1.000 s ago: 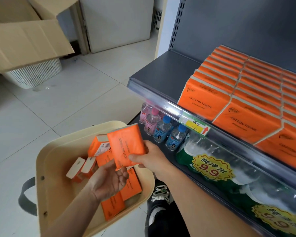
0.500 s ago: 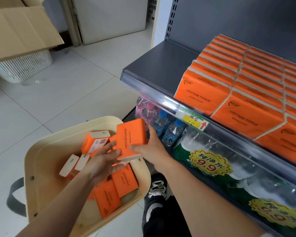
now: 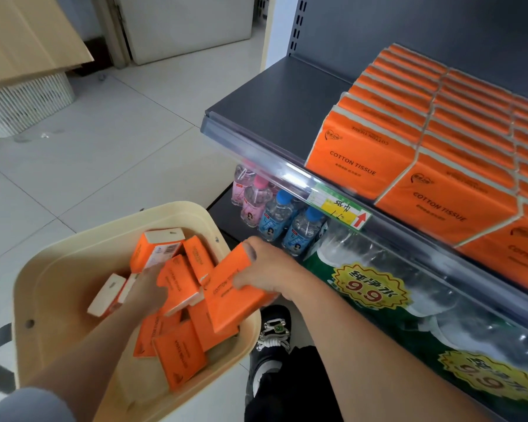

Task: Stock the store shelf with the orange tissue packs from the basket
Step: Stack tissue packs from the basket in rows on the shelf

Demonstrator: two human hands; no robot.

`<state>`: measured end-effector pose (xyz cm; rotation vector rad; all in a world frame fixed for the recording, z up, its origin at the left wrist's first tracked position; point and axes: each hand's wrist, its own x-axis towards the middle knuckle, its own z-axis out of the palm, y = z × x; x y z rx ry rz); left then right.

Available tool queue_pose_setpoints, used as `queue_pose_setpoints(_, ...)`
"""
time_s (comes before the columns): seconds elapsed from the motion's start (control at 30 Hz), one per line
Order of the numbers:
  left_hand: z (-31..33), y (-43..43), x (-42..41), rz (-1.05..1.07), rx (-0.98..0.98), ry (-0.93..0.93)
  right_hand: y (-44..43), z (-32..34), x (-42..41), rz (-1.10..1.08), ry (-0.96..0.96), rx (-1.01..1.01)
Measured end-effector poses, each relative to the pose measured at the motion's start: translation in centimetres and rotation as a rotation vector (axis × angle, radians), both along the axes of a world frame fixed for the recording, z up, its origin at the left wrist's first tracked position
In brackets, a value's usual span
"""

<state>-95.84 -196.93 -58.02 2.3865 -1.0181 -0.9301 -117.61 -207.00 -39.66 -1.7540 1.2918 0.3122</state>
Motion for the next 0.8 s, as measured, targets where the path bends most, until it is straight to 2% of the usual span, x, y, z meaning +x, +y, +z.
queue_pose_setpoints(0.07, -1.4, 0.0, -0.3, -0.123, 0.063, -0.071, -0.2, 0.0, -0.1, 0.092, 0.049, -0.031)
queue_pose_setpoints(0.13, -2.1, -0.2, -0.8, -0.158, 0.118, -0.059, -0.4, -0.1, -0.2, 0.157, 0.086, -0.074)
queue_pose_setpoints(0.23, -2.8, -0.4, -1.9, -0.123, 0.196, -0.044, -1.0, -0.4, -0.4, 0.159, 0.088, -0.099)
queue_pose_setpoints(0.37, -2.6, 0.0, -3.4, -0.186, 0.361, -0.163, -1.5, -0.4, -0.5, 0.134, 0.080, -0.092)
queue_pose_setpoints(0.47, -2.4, 0.2, -4.4, -0.193, 0.305, -0.309, -1.5, -0.6, -0.4, 0.147, 0.087, -0.096)
queue_pose_setpoints(0.6, -2.7, 0.1, -4.2, -0.217, 0.304, -0.212, -1.4, -0.9, -0.5, 0.180, 0.114, -0.100)
queue_pose_setpoints(0.7, -2.4, -0.1, -3.4, -0.272, 0.328, -0.243, -1.4, -1.0, -0.5, 0.184, 0.118, -0.086)
queue_pose_setpoints(0.8, -1.6, -0.7, -3.2, -0.315, 0.307, -0.407, -1.4, -1.1, -0.4, 0.187, 0.110, -0.076)
